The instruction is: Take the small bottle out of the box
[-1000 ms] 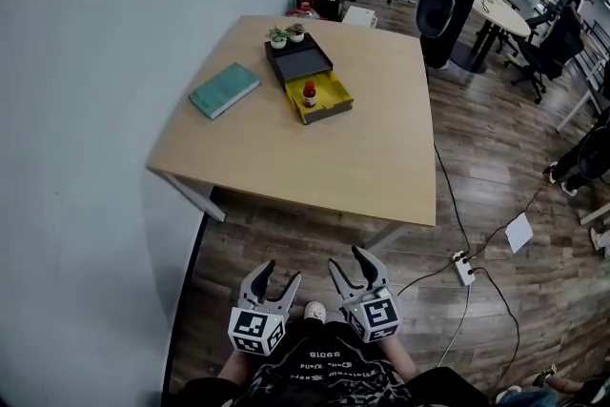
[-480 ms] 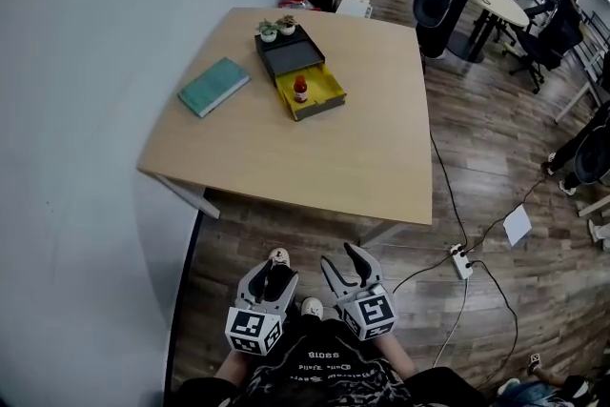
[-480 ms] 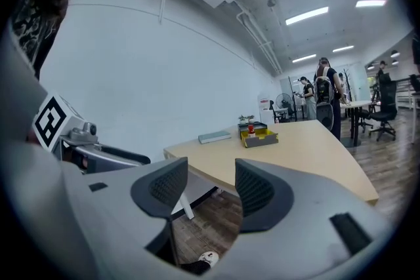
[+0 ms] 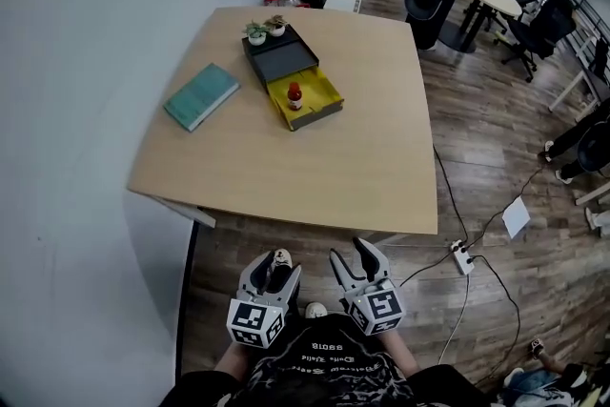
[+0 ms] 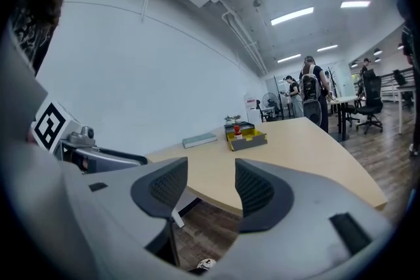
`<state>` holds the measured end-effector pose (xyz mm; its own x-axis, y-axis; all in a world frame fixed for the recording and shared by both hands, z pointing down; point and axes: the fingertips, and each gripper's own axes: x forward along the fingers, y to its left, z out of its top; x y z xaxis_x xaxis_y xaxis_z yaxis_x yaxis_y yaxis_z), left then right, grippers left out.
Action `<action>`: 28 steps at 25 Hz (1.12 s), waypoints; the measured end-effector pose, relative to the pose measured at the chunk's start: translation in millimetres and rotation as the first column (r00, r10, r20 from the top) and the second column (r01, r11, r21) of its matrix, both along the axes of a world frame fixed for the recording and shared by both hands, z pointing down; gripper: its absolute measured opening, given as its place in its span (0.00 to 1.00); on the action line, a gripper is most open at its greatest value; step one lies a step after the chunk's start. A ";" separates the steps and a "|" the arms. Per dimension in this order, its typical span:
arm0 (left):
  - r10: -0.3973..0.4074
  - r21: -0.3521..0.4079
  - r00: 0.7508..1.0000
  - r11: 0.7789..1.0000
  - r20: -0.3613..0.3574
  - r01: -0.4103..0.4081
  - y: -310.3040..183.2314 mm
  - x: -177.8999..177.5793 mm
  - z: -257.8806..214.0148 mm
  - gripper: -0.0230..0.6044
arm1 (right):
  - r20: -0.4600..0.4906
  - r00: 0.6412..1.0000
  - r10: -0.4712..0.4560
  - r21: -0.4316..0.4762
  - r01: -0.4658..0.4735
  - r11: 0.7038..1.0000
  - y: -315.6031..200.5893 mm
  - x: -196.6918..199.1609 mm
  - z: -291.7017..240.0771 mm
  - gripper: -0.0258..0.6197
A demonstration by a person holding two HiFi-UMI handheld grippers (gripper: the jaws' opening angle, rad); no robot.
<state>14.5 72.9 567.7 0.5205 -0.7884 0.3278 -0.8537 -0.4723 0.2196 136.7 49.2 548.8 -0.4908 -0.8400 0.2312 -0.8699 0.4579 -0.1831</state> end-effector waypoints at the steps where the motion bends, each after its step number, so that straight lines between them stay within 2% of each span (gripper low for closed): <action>1: 0.003 0.007 1.000 1.000 0.000 -0.003 -12.3 -3.4 -1.7 0.44 | -0.010 1.000 0.006 0.006 -0.006 1.000 -10.4 -1.8 -0.6 0.40; 16: 0.009 0.078 1.000 0.997 -0.013 -0.008 -171.6 -70.8 -20.9 0.44 | -0.060 0.992 0.112 0.053 -0.109 0.993 -146.6 -39.0 -14.4 0.40; 23: 0.031 0.083 0.999 0.996 -0.013 -0.029 -219.9 -97.7 -19.9 0.44 | -0.046 0.987 0.151 0.051 -0.148 0.988 -189.3 -56.8 -13.7 0.40; 28: 0.001 0.085 1.000 0.996 -0.028 0.002 -243.8 -113.5 -19.9 0.44 | -0.048 0.987 0.153 0.047 -0.151 0.987 -209.9 -65.1 -12.9 0.40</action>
<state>-99.0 -170.9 547.8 0.5283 -0.8130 0.2448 -0.8479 -0.4900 0.2025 71.6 -160.6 535.9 -0.3447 -0.9138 0.2146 -0.9379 0.3259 -0.1190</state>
